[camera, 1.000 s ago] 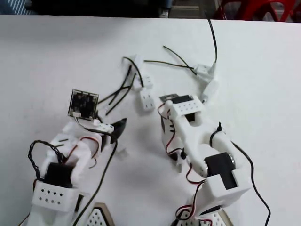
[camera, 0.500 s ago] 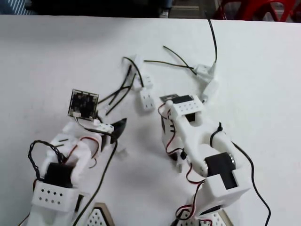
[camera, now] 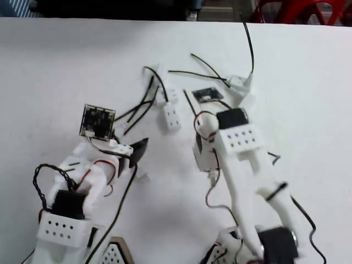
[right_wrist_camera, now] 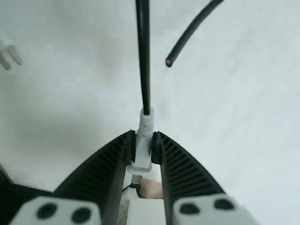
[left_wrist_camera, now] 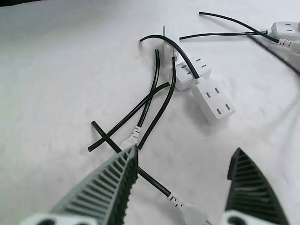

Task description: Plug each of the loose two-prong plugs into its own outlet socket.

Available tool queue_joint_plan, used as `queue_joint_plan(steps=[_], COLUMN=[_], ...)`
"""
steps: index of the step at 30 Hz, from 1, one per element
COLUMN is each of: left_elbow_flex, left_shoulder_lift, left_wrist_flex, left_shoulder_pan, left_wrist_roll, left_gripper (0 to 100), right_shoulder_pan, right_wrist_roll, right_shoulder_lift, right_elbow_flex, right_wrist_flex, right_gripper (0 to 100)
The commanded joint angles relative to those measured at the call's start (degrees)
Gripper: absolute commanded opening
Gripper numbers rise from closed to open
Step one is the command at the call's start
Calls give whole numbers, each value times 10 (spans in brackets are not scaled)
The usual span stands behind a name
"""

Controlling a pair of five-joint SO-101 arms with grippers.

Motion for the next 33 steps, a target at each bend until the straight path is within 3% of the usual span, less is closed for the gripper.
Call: queue_joint_plan(steps=[1, 20, 24, 33], left_elbow_flex=[-4, -4, -4, -7], left_shoulder_lift=[-8, -8, -8, -9], left_wrist_flex=[-14, -15, -14, 4], left_shoulder_pan=[-4, -4, 0, 32], left_wrist_roll=[4, 7, 4, 4], left_gripper=[308, 308, 308, 308], right_shoulder_pan=[-36, -254, -294, -296], right_wrist_roll=[2, 2, 2, 2], right_shoulder_lift=[-99, -456, -479, -446], right_elbow_flex=[-19, 266, 311, 342], right_wrist_flex=[-1, -276, -305, -368], right_gripper=[17, 17, 17, 17])
